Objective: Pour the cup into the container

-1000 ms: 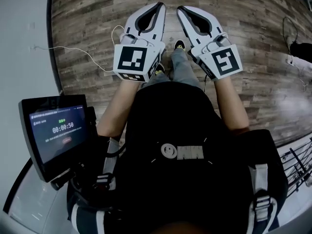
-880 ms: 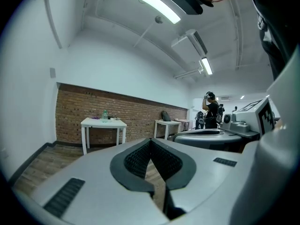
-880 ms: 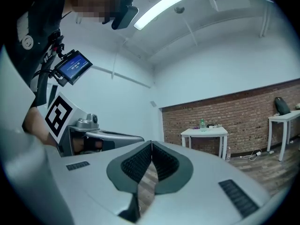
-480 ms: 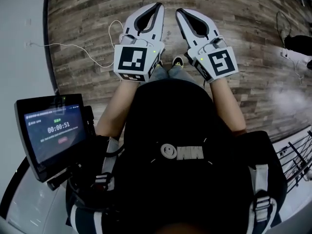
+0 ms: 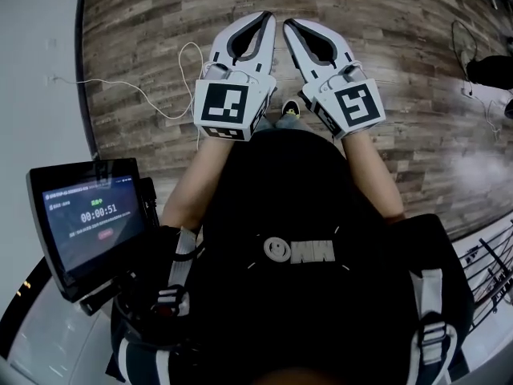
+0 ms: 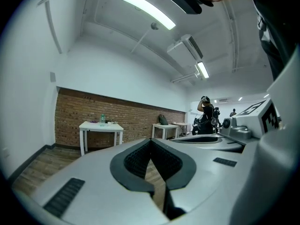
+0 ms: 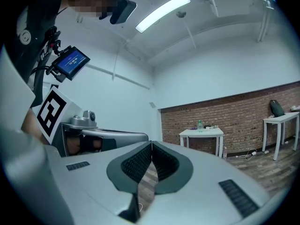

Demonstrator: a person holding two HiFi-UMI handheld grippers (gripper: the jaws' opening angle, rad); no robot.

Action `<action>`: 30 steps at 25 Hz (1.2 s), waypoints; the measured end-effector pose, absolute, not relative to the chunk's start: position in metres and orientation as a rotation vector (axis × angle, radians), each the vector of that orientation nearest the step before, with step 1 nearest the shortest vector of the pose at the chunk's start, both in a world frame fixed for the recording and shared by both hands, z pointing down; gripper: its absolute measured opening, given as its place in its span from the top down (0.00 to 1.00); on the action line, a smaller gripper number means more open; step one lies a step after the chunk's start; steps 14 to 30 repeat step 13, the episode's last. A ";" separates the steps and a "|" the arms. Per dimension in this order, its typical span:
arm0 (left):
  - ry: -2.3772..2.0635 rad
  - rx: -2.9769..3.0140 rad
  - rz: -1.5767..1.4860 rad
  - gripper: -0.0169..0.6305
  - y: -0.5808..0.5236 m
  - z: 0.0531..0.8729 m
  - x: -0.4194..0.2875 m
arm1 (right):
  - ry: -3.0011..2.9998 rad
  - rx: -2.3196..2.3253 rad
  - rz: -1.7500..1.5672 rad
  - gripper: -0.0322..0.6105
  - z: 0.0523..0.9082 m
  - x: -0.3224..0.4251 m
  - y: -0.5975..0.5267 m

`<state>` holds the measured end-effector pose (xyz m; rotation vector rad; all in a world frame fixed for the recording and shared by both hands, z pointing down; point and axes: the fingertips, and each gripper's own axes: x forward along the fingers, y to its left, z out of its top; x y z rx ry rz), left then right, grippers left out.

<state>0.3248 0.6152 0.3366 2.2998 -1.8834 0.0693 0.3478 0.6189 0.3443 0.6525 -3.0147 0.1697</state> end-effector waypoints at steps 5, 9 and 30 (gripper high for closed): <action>-1.893 2.290 0.095 0.97 0.586 0.341 0.331 | -3.038 0.616 0.200 0.94 0.348 0.347 0.591; -1.897 2.289 0.101 0.97 0.582 0.343 0.332 | -3.046 0.587 0.184 0.94 0.350 0.346 0.589; -1.899 2.281 0.116 0.97 0.577 0.344 0.328 | -3.051 0.576 0.198 0.94 0.352 0.341 0.584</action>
